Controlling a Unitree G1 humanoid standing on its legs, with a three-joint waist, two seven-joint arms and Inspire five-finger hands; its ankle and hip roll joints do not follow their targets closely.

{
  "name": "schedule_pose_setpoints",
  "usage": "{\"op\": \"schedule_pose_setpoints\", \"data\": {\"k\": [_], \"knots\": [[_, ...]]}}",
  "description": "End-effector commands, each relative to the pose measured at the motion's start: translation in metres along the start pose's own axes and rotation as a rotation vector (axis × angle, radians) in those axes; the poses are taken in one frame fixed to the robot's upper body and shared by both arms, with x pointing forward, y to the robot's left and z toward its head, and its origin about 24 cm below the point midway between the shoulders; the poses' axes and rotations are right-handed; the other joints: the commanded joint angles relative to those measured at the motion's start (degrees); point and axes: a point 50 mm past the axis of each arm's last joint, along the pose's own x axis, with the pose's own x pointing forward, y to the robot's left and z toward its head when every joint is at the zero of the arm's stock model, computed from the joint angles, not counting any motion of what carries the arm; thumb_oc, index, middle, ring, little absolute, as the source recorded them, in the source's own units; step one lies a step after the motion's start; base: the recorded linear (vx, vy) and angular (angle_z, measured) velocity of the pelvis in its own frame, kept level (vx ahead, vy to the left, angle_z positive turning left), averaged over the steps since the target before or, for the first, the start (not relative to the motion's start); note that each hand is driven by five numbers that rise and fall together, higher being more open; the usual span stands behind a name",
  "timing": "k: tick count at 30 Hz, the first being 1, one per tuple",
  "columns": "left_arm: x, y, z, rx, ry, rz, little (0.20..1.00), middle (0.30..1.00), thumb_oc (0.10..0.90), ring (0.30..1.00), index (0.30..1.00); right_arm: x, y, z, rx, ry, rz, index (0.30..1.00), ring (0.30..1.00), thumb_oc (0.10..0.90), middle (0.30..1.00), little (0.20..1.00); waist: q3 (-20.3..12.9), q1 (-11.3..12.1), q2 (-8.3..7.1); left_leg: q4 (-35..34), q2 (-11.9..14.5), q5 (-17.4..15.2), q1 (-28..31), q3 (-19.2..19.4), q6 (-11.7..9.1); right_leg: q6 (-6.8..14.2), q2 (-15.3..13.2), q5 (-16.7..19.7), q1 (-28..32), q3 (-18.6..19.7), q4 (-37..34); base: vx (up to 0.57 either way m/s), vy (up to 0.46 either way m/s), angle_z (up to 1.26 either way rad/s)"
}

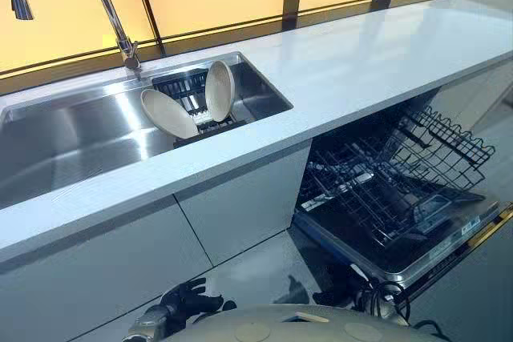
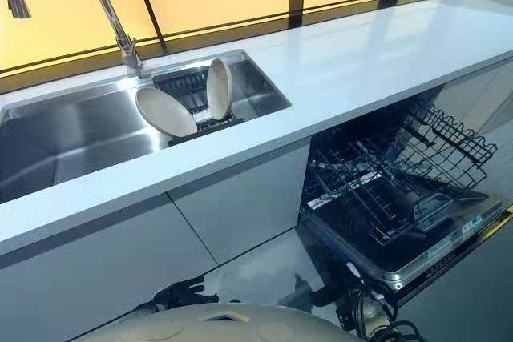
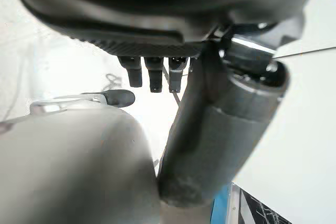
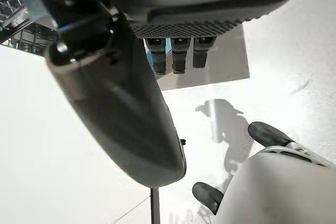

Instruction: Pick up plates and place into dishwasher.

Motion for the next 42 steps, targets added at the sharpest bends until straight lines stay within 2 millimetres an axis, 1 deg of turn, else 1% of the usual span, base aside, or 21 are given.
{"op": "schedule_pose_setpoints", "data": {"k": [1,7,10,11,12,16,17,18,20,22,25,26,28,30,31,32,34,37,40,41,42], "knots": [[0.003,-0.001,0.009,0.079,-0.009,-0.018,0.9,0.9,0.8,0.9,0.9,0.007,-0.012,0.037,0.004,-0.14,-0.042,0.9,0.9,0.8,0.9,0.9,1.51,2.04,-0.82,2.04,-4.84,-11.58,3.57,2.62,2.43,1.59,0.83,1.12,-5.19,-0.21,1.76,-0.06,-0.312,1.01],[0.002,-0.001,0.016,-0.012,-0.06,-0.051,0.9,0.9,0.8,0.9,0.9,0.007,-0.014,0.039,0.001,-0.145,-0.046,0.9,0.9,0.8,0.9,0.9,1.69,1.92,-0.81,2.12,-4.75,-11.59,3.6,2.73,2.4,1.59,0.86,1.15,-5.3,0.02,1.94,0.0,0.0,0.0],[0.002,-0.002,0.036,-0.016,-0.169,-0.078,0.9,0.9,0.8,0.9,0.9,0.007,-0.018,0.042,-0.007,-0.147,-0.042,0.9,0.9,0.8,0.9,0.9,1.77,1.84,-0.75,1.96,-4.67,-11.52,3.76,2.81,2.31,1.64,0.92,1.21,-5.23,0.23,1.89,0.0,0.0,0.0],[0.002,-0.004,0.05,0.005,-0.223,-0.106,0.9,0.9,0.8,0.9,0.9,0.007,-0.021,0.043,-0.012,-0.149,-0.04,0.9,0.9,0.8,0.9,0.9,1.82,1.76,-0.69,1.87,-4.61,-11.43,3.79,2.84,2.24,1.7,0.94,1.28,-5.25,0.26,1.88,0.0,0.0,0.0],[0.002,-0.005,0.054,0.017,-0.242,-0.119,0.9,0.9,0.8,0.9,0.9,0.007,-0.021,0.044,-0.013,-0.15,-0.04,0.9,0.9,0.8,0.9,0.9,1.85,1.76,-0.66,1.83,-4.6,-11.4,3.81,2.84,2.23,1.71,0.95,1.31,-5.26,0.29,1.88,0.0,0.0,0.0],[-0.006,-0.026,0.11,0.167,-0.43,-0.261,0.9,0.9,0.8,0.9,0.9,0.007,-0.031,0.055,-0.033,-0.162,-0.038,0.9,0.9,0.8,0.9,0.9,2.12,1.56,-0.24,1.69,-4.39,-10.98,3.55,2.83,2.07,1.72,0.97,1.52,-5.65,0.51,2.06,-0.02,0.002,0.0],[-0.007,-0.029,0.117,0.176,-0.444,-0.272,0.9,0.9,0.8,0.9,0.9,0.007,-0.032,0.057,-0.035,-0.163,-0.038,0.9,0.9,0.8,0.9,0.9,2.15,1.52,-0.18,1.62,-4.39,-10.92,3.55,2.81,2.06,1.73,0.98,1.56,-5.68,0.56,2.05,-0.03,0.018,-0.01],[-0.016,-0.042,0.143,0.238,-0.529,-0.362,0.9,0.9,0.8,0.9,0.9,0.007,-0.035,0.064,-0.043,-0.169,-0.038,0.9,0.9,0.8,0.9,0.9,2.33,1.33,0.05,1.47,-4.37,-10.68,3.52,2.74,1.97,1.78,0.98,1.73,-5.79,0.69,2.03,-0.03,0.014,-0.03],[-0.028,-0.055,0.166,0.284,-0.597,-0.432,0.9,0.9,0.8,0.9,0.9,0.007,-0.037,0.07,-0.045,-0.173,-0.04,0.9,0.9,0.8,0.9,0.9,2.46,1.19,0.19,1.43,-4.34,-10.51,3.43,2.65,1.91,1.8,0.96,1.84,-5.93,0.72,2.09,-0.03,0.008,-0.04],[-0.057,-0.079,0.203,0.401,-0.727,-0.58,0.9,0.9,0.8,0.9,0.9,0.005,-0.036,0.082,-0.044,-0.178,-0.044,0.9,0.9,0.8,0.9,0.9,2.69,0.96,0.32,1.32,-4.28,-10.18,3.22,2.52,1.89,1.85,0.92,2.07,-6.18,0.83,2.14,-0.04,-0.005,-0.01],[-0.106,-0.104,0.229,0.541,-0.881,-0.821,0.9,0.9,0.8,0.9,0.9,0.0,-0.033,0.09,-0.048,-0.191,-0.044,0.9,0.9,0.8,0.9,0.9,3.1,0.38,0.31,1.16,-4.31,-10.02,3.1,2.42,2.12,1.98,0.88,2.34,-6.44,1.13,2.16,-0.04,-0.015,-0.01],[-0.141,-0.116,0.238,0.562,-0.977,-0.995,0.9,0.9,0.8,0.9,0.9,-0.004,-0.031,0.091,-0.053,-0.199,-0.041,0.9,0.9,0.8,0.9,0.9,3.32,-0.02,0.29,0.94,-4.32,-10.11,3.27,2.37,2.36,2.04,0.93,2.46,-6.44,1.53,2.11,-0.03,-0.021,-0.04],[-0.178,-0.12,0.246,0.5,-1.072,-1.226,0.9,0.9,0.8,0.9,0.9,-0.008,-0.027,0.088,-0.061,-0.206,-0.034,0.9,0.9,0.8,0.9,0.9,3.42,-0.46,0.14,0.44,-4.35,-10.34,3.69,2.35,2.61,2.12,1.02,2.62,-6.21,2.06,1.74,-0.02,-0.023,-0.05],[-0.209,-0.127,0.251,0.32,-1.143,-1.48,0.9,0.9,0.8,0.9,0.9,-0.01,-0.023,0.081,-0.069,-0.211,-0.022,0.9,0.9,0.8,0.9,0.9,3.27,-0.86,-0.18,0.37,-4.36,-10.78,3.91,2.54,2.77,2.08,1.06,2.68,-5.96,2.69,1.41,0.0,-0.023,-0.11],[-0.215,-0.127,0.253,0.277,-1.161,-1.511,0.9,0.9,0.8,0.9,0.9,-0.01,-0.022,0.08,-0.072,-0.212,-0.018,0.9,0.9,0.8,0.9,0.9,3.25,-0.96,-0.27,0.37,-4.35,-10.92,4.0,2.6,2.8,2.09,1.07,2.67,-5.88,2.84,1.35,0.01,-0.04,-0.09],[-0.231,-0.125,0.261,0.135,-1.241,-1.586,0.9,0.9,0.8,0.9,0.9,-0.01,-0.019,0.077,-0.079,-0.215,-0.007,0.9,0.9,0.8,0.9,0.9,3.12,-1.33,-0.63,0.37,-4.35,-11.24,4.18,2.73,2.85,2.11,1.12,2.69,-5.71,3.3,1.16,0.02,-0.048,-0.05],[-0.246,-0.117,0.273,-0.008,-1.364,-1.59,0.9,0.9,0.8,0.9,0.9,-0.01,-0.015,0.071,-0.083,-0.215,0.004,0.9,0.9,0.8,0.9,0.9,2.94,-1.68,-1.02,0.37,-4.37,-11.43,4.33,2.67,2.85,1.98,1.23,2.68,-5.44,3.73,0.86,0.02,-0.05,-0.05],[-0.266,-0.093,0.29,-0.132,-1.616,-1.42,0.9,0.9,0.8,0.9,0.9,-0.01,-0.013,0.062,-0.079,-0.21,0.013,0.9,0.9,0.8,0.9,0.9,2.46,-1.8,-1.48,0.37,-4.4,-11.56,4.27,2.26,2.7,1.89,1.26,2.57,-5.21,3.78,0.44,0.02,-0.037,-0.15],[-0.3,-0.06,0.301,-0.016,-1.957,-0.956,0.9,0.9,0.8,0.9,0.9,-0.009,-0.014,0.048,-0.069,-0.193,0.006,0.9,0.9,0.8,0.9,0.9,1.82,-1.12,-1.46,0.37,-4.39,-11.35,3.83,1.41,2.4,1.78,1.3,2.28,-5.03,3.31,0.11,0.01,-0.011,-0.05],[-0.307,-0.055,0.302,0.025,-2.014,-0.846,0.9,0.9,0.8,0.9,0.9,-0.009,-0.014,0.046,-0.067,-0.19,0.004,0.9,0.9,0.8,0.9,0.9,1.73,-0.97,-1.43,0.37,-4.4,-11.3,3.77,1.2,2.34,1.76,1.32,2.19,-4.97,3.2,0.07,0.0,0.0,0.0],[-0.319,-0.046,0.305,0.122,-2.117,-0.548,0.9,0.9,0.8,0.9,0.9,-0.009,-0.013,0.042,-0.064,-0.182,0.0,0.9,0.9,0.8,0.9,0.9,1.53,-0.69,-1.33,0.37,-4.41,-11.24,3.69,0.86,2.16,1.71,1.37,1.96,-4.88,2.96,0.05,0.03,0.003,0.01]]}}
